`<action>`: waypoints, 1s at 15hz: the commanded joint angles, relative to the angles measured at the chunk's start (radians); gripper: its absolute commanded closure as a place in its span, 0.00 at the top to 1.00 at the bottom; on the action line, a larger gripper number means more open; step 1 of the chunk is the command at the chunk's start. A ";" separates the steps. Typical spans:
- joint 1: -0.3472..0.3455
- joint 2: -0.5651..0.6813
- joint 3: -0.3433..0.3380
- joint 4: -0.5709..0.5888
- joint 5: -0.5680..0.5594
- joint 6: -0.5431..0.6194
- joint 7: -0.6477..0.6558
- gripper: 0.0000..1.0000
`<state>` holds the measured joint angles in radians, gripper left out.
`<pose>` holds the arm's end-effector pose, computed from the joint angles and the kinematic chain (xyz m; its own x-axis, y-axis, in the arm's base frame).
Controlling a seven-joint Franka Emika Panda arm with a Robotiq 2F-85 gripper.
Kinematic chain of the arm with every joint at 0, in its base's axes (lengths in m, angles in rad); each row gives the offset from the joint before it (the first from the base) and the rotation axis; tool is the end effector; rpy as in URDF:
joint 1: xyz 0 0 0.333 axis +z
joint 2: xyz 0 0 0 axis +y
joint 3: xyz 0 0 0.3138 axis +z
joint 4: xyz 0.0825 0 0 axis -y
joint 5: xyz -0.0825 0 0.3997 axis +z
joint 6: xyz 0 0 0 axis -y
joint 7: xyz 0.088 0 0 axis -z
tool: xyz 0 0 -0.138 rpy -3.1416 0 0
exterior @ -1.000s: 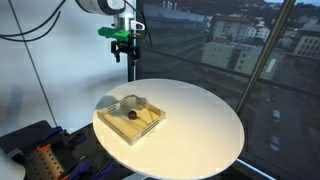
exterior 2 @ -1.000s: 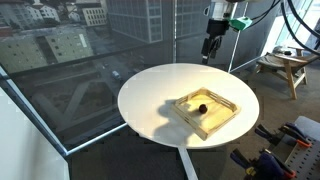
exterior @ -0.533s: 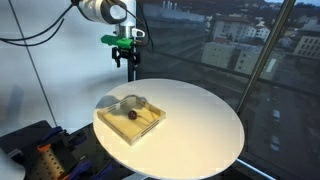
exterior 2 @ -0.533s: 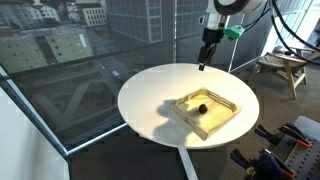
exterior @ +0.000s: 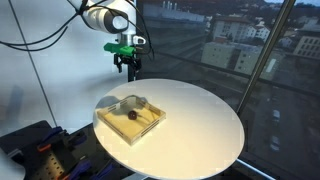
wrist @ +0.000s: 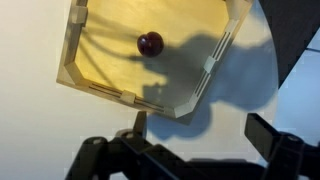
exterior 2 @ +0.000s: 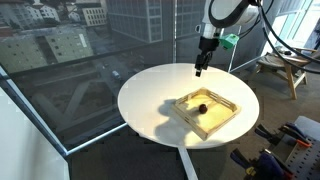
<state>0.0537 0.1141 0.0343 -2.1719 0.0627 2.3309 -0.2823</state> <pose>0.5653 0.0523 0.3017 0.9456 0.3205 0.0563 0.3227 -0.9458 -0.0370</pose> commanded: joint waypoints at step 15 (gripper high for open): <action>-0.013 0.039 0.013 0.005 -0.003 0.031 0.002 1.00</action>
<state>0.0523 0.1532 0.0350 -2.1686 0.0627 2.3656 -0.2835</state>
